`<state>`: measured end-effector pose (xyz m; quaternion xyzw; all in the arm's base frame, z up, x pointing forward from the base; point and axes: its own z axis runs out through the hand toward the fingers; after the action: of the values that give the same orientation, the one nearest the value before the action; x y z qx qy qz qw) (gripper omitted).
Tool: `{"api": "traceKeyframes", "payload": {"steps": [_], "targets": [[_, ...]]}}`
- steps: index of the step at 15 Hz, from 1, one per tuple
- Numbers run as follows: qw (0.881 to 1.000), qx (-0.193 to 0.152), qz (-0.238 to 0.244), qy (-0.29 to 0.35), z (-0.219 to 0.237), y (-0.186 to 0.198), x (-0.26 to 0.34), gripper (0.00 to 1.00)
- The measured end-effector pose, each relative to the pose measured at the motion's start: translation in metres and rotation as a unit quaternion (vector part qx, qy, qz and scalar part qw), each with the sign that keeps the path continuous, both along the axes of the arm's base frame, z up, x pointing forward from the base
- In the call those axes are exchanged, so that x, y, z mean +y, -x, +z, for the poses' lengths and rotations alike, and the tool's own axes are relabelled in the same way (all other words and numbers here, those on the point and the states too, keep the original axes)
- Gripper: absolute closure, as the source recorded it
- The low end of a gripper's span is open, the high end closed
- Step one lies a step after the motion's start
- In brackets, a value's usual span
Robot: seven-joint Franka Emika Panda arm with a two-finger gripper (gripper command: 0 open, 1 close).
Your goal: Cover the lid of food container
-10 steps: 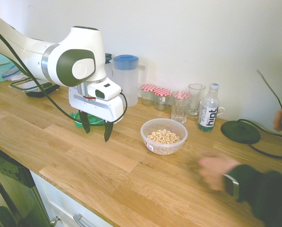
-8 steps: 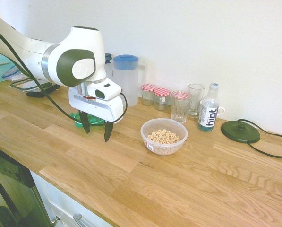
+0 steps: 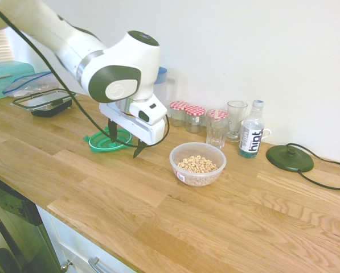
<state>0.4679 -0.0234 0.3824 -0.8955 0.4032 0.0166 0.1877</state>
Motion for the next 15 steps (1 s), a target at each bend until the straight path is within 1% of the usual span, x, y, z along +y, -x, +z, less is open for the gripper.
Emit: {"api": "traceKeyframes", "payload": {"steps": [3, 6, 8, 11, 15], "targets": [[0.998, 0.002, 0.023, -0.051, -0.011, -0.030, -0.003, 0.00], [0.997, 0.008, 0.036, -0.068, -0.029, -0.046, 0.002, 0.00], [0.996, 0.007, 0.043, -0.081, -0.036, -0.052, 0.007, 0.00], [0.993, 0.003, 0.051, -0.104, -0.033, -0.057, 0.012, 0.00], [0.993, 0.007, 0.051, -0.110, -0.041, -0.062, 0.014, 0.00]]}}
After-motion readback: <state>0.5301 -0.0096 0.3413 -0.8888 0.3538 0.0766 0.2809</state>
